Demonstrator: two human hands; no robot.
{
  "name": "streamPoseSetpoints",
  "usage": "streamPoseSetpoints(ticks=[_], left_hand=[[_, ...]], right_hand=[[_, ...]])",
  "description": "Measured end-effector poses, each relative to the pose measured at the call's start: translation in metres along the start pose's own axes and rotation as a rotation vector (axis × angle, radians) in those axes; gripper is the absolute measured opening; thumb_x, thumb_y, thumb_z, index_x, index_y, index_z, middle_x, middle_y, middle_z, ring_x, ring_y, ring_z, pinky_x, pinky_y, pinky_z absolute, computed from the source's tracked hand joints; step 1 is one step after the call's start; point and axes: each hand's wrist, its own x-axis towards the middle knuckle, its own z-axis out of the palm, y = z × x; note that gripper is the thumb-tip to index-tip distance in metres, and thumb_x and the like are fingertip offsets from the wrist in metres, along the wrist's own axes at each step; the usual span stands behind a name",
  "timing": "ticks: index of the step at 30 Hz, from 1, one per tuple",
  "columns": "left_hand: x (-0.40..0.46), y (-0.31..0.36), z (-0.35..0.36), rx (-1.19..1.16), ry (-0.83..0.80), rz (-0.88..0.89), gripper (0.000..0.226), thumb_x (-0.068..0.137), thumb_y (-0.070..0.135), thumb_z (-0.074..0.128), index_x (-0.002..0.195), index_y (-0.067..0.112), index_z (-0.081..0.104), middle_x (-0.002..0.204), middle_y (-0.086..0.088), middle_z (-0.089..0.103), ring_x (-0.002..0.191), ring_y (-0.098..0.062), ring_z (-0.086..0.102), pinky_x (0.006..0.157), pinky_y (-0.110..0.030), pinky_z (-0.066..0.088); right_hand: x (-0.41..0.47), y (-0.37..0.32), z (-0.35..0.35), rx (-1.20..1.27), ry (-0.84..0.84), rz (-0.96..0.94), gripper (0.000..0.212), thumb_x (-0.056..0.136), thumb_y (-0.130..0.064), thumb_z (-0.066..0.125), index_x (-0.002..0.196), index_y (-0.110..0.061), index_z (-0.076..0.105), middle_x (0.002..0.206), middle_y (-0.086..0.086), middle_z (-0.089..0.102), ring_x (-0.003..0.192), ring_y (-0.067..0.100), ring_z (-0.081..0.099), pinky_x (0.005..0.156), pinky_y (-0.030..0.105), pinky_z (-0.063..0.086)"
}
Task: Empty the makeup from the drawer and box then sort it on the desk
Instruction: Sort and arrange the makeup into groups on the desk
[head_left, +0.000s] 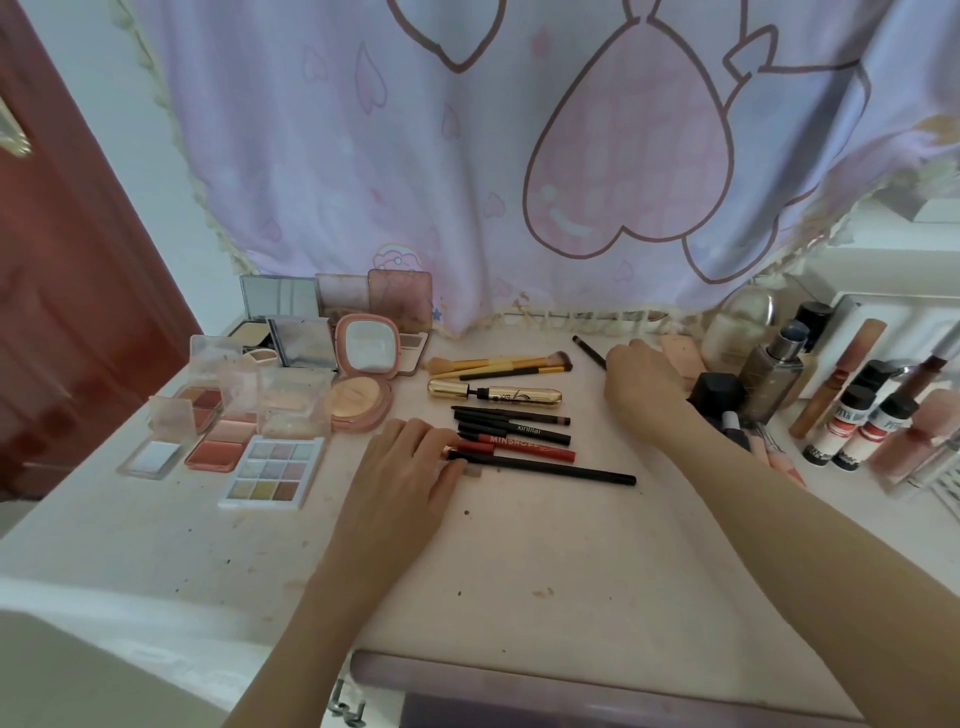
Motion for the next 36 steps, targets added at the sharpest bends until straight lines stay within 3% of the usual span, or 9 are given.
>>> streamPoseSetpoints(ticks=[3,5,8,11,14,18,25,33,36], left_hand=[[-0.001,0.002,-0.003,-0.007,0.032,-0.033,0.027,0.088,0.031,0.043,0.102,0.014,0.058,0.094,-0.002,0.059,0.085,-0.017,0.051,0.079,-0.026,0.039],[-0.001,0.004,-0.006,-0.022,0.077,-0.038,0.030,0.088,0.031,0.044,0.108,0.012,0.056,0.100,-0.005,0.059,0.092,-0.018,0.051,0.085,-0.025,0.037],[0.000,0.008,-0.010,-0.061,0.151,-0.028,0.038,0.087,0.031,0.048,0.119,0.011,0.049,0.114,-0.009,0.055,0.106,-0.017,0.048,0.095,-0.021,0.033],[0.001,0.009,-0.014,-0.086,0.178,0.053,0.043,0.087,0.030,0.052,0.125,0.011,0.045,0.125,-0.006,0.049,0.116,-0.018,0.045,0.101,-0.022,0.031],[-0.002,0.007,-0.014,-0.093,0.164,0.149,0.032,0.089,0.029,0.052,0.116,0.011,0.056,0.111,-0.007,0.061,0.105,-0.018,0.049,0.096,-0.021,0.036],[-0.005,0.006,-0.016,-0.113,0.167,0.160,0.032,0.091,0.030,0.048,0.099,0.007,0.069,0.085,-0.003,0.066,0.088,-0.015,0.047,0.078,-0.021,0.040],[-0.005,0.006,-0.014,-0.055,0.145,0.250,0.034,0.093,0.030,0.044,0.091,0.008,0.070,0.087,-0.002,0.068,0.088,-0.018,0.046,0.077,-0.022,0.038],[-0.004,0.008,-0.015,-0.056,0.142,0.222,0.034,0.092,0.030,0.044,0.090,0.007,0.069,0.084,-0.002,0.067,0.085,-0.017,0.044,0.075,-0.022,0.037],[-0.005,0.007,-0.015,-0.050,0.136,0.217,0.035,0.092,0.031,0.044,0.090,0.007,0.069,0.084,-0.002,0.067,0.085,-0.017,0.044,0.076,-0.021,0.036]], right_hand=[[-0.012,-0.002,-0.013,0.085,0.148,0.059,0.018,0.094,-0.013,0.041,0.096,-0.005,0.057,0.090,0.008,0.052,0.079,0.021,0.051,0.063,0.028,0.035],[-0.032,-0.003,-0.022,0.315,0.202,0.055,0.013,0.093,-0.020,0.046,0.088,-0.010,0.052,0.080,0.001,0.051,0.068,0.014,0.045,0.057,0.025,0.034],[-0.075,-0.012,-0.032,0.721,-0.027,-0.104,0.003,0.092,-0.021,0.052,0.094,-0.019,0.054,0.077,-0.008,0.053,0.062,0.005,0.046,0.052,0.015,0.036],[-0.105,-0.021,-0.034,0.712,-0.182,-0.297,0.004,0.092,-0.022,0.052,0.096,-0.023,0.054,0.079,-0.012,0.054,0.063,0.003,0.048,0.053,0.010,0.039],[-0.116,-0.026,-0.030,0.722,-0.223,-0.363,0.006,0.091,-0.023,0.053,0.093,-0.022,0.058,0.081,-0.011,0.058,0.068,0.005,0.053,0.060,0.015,0.044],[-0.120,-0.026,-0.020,0.652,-0.153,-0.400,0.018,0.091,-0.038,0.052,0.094,-0.026,0.064,0.080,-0.010,0.064,0.070,0.007,0.056,0.066,0.024,0.046],[-0.130,-0.022,-0.008,0.569,-0.053,-0.469,0.028,0.093,-0.041,0.047,0.113,-0.033,0.065,0.096,-0.020,0.064,0.069,-0.006,0.047,0.063,0.007,0.034],[-0.130,-0.023,-0.008,0.472,0.009,-0.539,0.030,0.097,-0.041,0.040,0.114,-0.029,0.061,0.106,-0.012,0.066,0.088,0.009,0.061,0.076,0.022,0.048],[-0.130,-0.022,-0.007,0.484,0.066,-0.595,0.029,0.096,-0.038,0.043,0.109,-0.025,0.065,0.098,-0.008,0.069,0.079,0.013,0.064,0.067,0.025,0.050]])
